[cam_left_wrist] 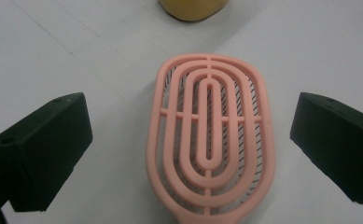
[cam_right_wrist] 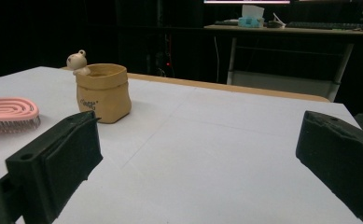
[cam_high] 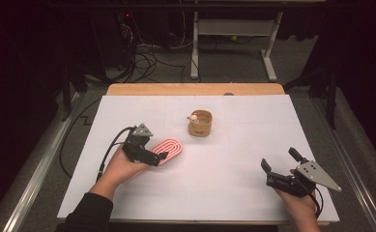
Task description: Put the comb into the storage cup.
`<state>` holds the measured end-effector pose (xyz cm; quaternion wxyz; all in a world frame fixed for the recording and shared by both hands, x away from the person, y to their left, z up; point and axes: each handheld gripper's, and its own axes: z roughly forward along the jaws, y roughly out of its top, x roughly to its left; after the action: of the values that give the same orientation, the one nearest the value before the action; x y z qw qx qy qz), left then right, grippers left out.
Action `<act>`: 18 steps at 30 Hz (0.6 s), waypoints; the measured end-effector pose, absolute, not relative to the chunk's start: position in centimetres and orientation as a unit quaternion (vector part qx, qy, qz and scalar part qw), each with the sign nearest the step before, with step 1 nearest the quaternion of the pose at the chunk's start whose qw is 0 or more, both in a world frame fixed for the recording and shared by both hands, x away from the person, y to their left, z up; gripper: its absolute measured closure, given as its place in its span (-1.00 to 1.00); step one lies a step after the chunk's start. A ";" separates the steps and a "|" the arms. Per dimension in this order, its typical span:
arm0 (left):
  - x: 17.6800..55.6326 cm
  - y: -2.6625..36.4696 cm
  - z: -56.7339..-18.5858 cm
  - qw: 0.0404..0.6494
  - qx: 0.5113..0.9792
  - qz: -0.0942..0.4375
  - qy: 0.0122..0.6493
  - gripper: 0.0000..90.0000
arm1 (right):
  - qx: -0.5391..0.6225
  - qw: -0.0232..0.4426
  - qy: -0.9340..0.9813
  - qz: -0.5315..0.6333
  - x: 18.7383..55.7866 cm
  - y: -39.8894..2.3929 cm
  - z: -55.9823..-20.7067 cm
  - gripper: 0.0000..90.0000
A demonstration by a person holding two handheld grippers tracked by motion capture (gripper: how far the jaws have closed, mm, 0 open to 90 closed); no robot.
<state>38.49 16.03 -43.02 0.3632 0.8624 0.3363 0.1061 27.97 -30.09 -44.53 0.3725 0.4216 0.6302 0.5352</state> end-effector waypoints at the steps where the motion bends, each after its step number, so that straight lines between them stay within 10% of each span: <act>1: 38.6 15.9 -43.0 0.359 0.865 0.104 0.335 -1.00 | 0.423 0.372 0.630 0.535 28.0 -30.1 -44.5 -0.99; 18: 40.0 13.9 -44.6 0.292 0.895 0.076 0.329 -1.00 | 0.425 0.372 0.629 0.535 27.9 -30.2 -44.5 -0.99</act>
<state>40.00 13.90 -44.55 0.2923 0.8948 0.3288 0.0756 27.93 -30.19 -44.49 0.3719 0.4246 0.6286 0.5351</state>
